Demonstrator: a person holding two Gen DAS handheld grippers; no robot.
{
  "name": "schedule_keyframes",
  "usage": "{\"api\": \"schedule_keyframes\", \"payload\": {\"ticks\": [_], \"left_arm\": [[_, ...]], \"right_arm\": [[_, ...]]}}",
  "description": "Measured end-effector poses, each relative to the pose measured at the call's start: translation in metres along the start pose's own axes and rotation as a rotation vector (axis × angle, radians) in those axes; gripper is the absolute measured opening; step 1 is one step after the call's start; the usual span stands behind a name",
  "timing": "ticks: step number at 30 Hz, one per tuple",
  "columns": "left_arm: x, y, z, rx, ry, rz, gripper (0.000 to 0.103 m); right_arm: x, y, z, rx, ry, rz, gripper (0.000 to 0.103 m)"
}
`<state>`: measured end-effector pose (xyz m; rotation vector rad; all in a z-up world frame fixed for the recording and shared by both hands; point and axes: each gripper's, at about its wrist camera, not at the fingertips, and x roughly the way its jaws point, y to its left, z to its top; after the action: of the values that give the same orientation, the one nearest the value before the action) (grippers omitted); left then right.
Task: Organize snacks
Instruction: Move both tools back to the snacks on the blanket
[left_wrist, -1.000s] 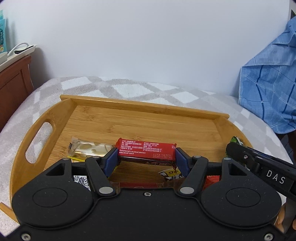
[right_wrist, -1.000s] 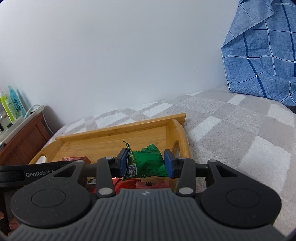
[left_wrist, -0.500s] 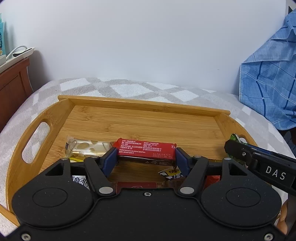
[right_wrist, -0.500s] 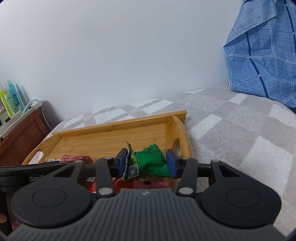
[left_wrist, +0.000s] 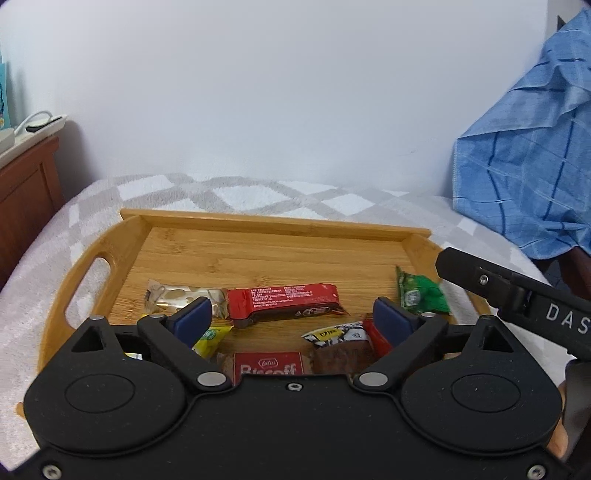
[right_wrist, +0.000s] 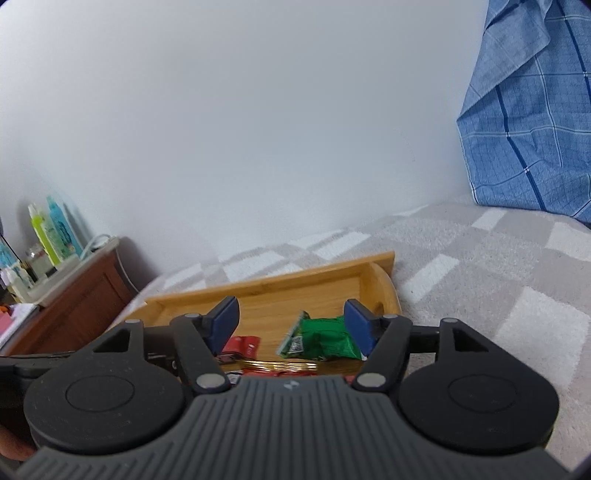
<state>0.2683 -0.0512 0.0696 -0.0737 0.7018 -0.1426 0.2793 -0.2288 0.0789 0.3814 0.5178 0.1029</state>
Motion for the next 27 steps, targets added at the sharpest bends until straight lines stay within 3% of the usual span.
{"api": "schedule_keyframes", "payload": {"ticks": [5,18,27], "left_arm": [[-0.028,-0.001,-0.009,0.041,-0.026,-0.014,0.098],[-0.091,0.009,-0.059,0.077,-0.048,-0.069,0.100],[-0.121,0.010,-0.089,0.141,-0.075,-0.094,0.102]], "right_arm": [[-0.028,0.006,-0.009,0.032,-0.050,0.018,0.081],[-0.099,0.014,-0.059,-0.011,-0.115,-0.062,0.084],[-0.142,0.032,-0.102,-0.067,-0.093,-0.090,0.085]]}}
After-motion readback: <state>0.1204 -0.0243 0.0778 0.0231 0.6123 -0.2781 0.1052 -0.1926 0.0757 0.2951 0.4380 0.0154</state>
